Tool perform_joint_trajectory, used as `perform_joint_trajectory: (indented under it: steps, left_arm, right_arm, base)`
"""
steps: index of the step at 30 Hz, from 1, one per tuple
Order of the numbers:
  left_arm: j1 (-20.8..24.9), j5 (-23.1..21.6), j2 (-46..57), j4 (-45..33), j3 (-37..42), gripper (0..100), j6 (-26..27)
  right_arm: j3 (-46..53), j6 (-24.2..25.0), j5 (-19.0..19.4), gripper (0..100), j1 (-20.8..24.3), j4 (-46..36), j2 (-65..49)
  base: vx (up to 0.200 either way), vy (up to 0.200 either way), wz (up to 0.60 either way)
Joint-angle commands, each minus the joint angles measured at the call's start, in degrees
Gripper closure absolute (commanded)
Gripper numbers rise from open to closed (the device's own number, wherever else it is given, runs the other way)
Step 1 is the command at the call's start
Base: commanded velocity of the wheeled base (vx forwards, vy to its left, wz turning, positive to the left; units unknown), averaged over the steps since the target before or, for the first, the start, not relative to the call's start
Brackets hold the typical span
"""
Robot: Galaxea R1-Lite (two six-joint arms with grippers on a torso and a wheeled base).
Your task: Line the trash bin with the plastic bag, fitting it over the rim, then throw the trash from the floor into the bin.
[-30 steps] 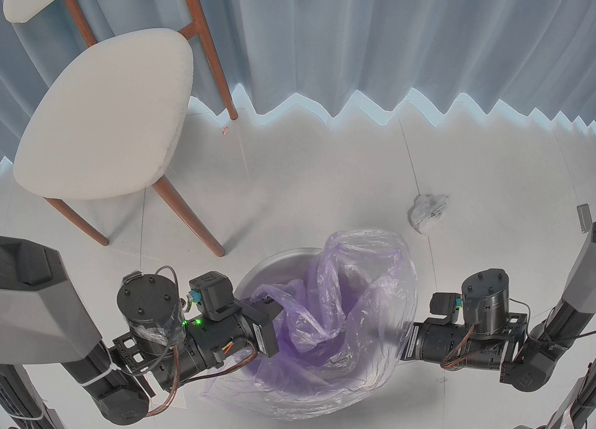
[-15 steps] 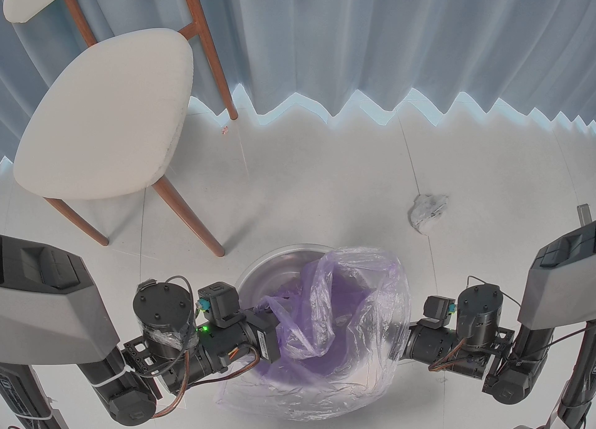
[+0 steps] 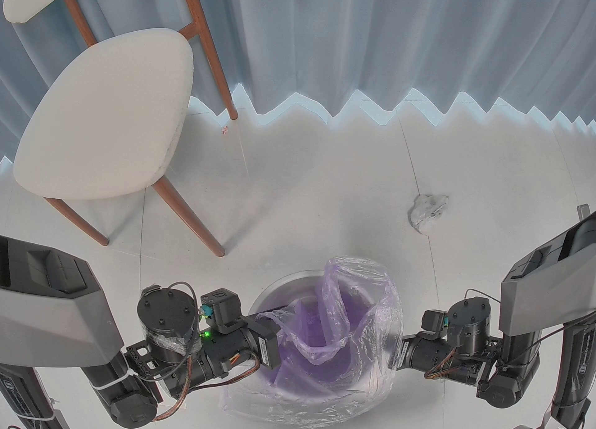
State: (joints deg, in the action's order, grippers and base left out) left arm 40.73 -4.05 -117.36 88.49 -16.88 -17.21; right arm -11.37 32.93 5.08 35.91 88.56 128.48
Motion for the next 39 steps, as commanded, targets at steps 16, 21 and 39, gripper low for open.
perform_joint_trajectory:
  steps: [16,21,39]
  left_arm:
    - [-0.4,0.0,-0.3,0.0,0.0,100,0.0]
    - [-0.3,0.0,-0.2,0.0,-0.1,100,0.0]
    - [0.4,0.0,0.0,0.0,-0.1,100,0.0]
  right_arm:
    - [0.3,-1.6,0.0,0,-0.1,1.3,3.8]
    - [2.2,-1.7,0.4,0,-0.1,1.3,2.9]
    - [6.7,-2.6,1.1,0,-1.3,0.5,-8.9]
  base:
    - [0.000,0.000,0.00]
    - [0.000,0.000,0.00]
    - [0.000,0.000,0.00]
